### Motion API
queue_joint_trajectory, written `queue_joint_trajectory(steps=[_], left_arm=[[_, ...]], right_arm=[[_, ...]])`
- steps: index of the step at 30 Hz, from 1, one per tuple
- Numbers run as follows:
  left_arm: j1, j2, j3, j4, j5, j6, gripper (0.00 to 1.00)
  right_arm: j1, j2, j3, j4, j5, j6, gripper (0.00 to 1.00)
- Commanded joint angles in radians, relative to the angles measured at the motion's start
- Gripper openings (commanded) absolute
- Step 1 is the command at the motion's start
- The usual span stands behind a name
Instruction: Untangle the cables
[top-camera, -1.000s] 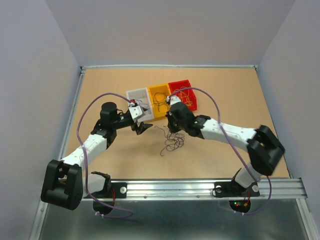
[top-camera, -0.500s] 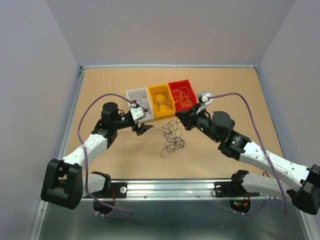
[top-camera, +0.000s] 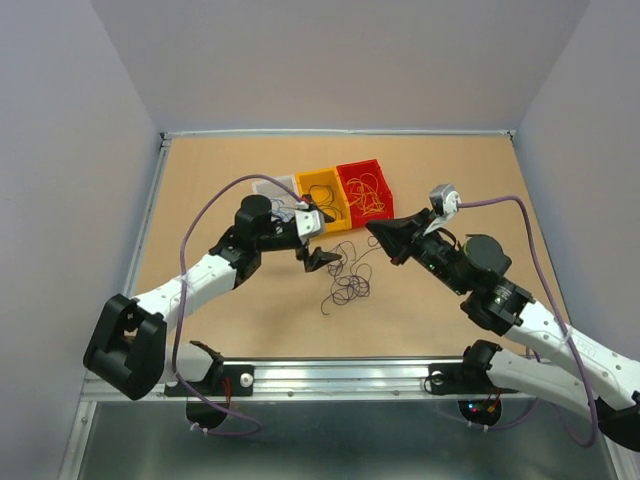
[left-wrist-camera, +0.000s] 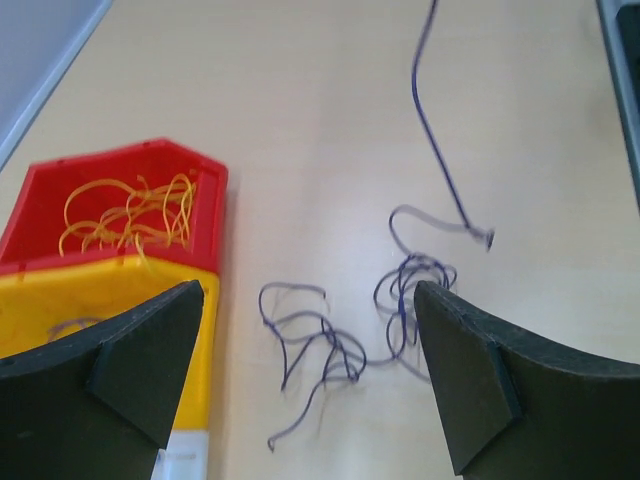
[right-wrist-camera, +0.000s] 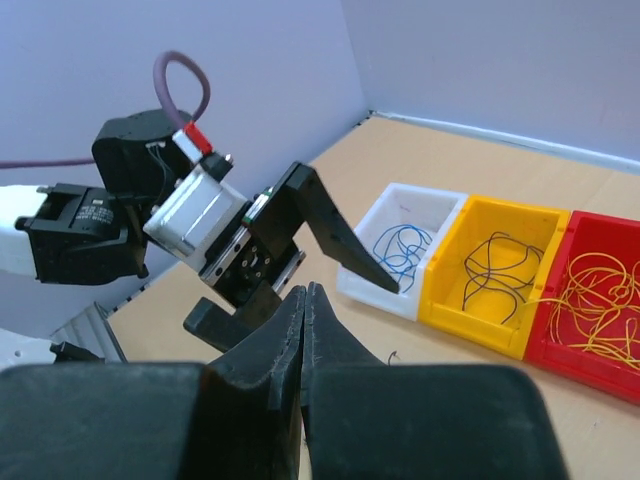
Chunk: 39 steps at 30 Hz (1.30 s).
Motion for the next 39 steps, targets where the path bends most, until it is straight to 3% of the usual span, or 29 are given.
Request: queue_joint_trajectory(steps=[1,6,10,13,19,25,39], left_arm=[[-0.091,0.071,0.16,0.1,-0.067,-0.112,0.99],[-0.12,0.175,0.285,0.109,-0.015,-0.184,0.99],[-0.152,0.169,0.156,0.266,0.034,-0.221,0.99],[-0.187,0.197,0.128,0.284,0.016,-0.198,0.99],[-0.226,0.297,0.162,0.225,0.051,-0.155,0.98],[-0.258,0.314,0.156,0.146,-0.001,-0.043,0.96],[-0.264,0.337,0.156,0.094,-0.061,0.032,0.96]], right_arm=[[0.004,-0.053,-0.031,0.035,-0.018,-0.025,0.01],[0.004,-0.141,-0.071,0.052,0.035,-0.031,0.01],[0.004,-0.169,-0.076,0.054,0.041,-0.03,0.01],[0.004,-0.176,-0.076,0.055,0.035,-0.03,0.01],[0.005,-0.192,-0.082,0.057,0.064,-0.033,0.0],[0.005,-0.241,-0.108,0.069,0.109,-0.033,0.01],[0.005,-0.336,-0.178,0.129,0.209,-0.03,0.0]])
